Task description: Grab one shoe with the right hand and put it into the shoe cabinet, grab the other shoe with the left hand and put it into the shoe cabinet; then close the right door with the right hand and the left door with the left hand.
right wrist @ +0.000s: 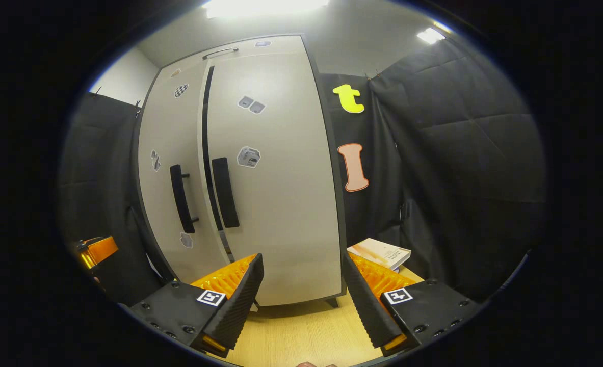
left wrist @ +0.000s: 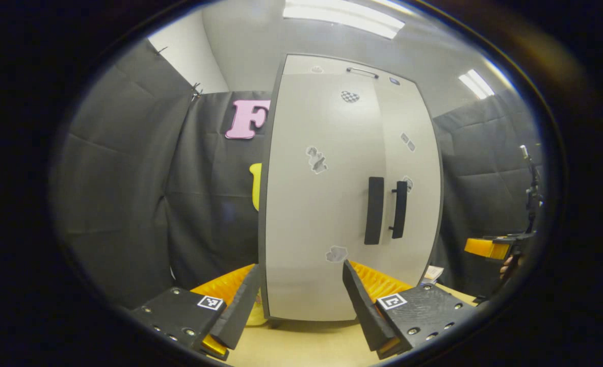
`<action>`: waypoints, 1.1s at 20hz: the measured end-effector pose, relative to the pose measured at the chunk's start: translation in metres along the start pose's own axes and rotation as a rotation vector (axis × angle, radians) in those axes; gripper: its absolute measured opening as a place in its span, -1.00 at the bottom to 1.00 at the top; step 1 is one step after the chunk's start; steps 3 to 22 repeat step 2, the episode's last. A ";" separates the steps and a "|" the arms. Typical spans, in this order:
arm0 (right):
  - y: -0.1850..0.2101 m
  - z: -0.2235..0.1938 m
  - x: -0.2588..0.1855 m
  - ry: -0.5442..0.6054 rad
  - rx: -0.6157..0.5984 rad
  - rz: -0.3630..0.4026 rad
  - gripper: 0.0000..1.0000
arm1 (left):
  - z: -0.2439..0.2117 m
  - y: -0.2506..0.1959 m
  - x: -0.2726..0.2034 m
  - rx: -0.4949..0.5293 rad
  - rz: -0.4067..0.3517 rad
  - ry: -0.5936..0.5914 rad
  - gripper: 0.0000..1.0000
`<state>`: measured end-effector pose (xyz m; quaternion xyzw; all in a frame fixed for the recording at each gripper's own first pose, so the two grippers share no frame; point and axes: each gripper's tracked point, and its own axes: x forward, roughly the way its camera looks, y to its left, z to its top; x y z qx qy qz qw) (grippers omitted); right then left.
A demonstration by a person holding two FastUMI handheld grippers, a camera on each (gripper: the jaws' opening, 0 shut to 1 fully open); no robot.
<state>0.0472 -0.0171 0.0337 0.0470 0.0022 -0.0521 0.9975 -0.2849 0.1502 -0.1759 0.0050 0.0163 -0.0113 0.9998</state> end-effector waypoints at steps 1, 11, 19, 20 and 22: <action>-0.002 -0.001 0.000 0.000 0.001 -0.001 0.94 | 0.000 0.001 -0.002 0.003 0.007 -0.001 0.84; -0.003 0.000 0.001 -0.002 0.005 0.001 0.94 | 0.000 0.002 -0.004 0.002 0.013 -0.003 0.86; -0.003 0.000 0.001 -0.002 0.005 0.001 0.94 | 0.000 0.002 -0.004 0.002 0.013 -0.003 0.86; -0.003 0.000 0.001 -0.002 0.005 0.001 0.94 | 0.000 0.002 -0.004 0.002 0.013 -0.003 0.86; -0.003 0.000 0.001 -0.002 0.005 0.001 0.94 | 0.000 0.002 -0.004 0.002 0.013 -0.003 0.86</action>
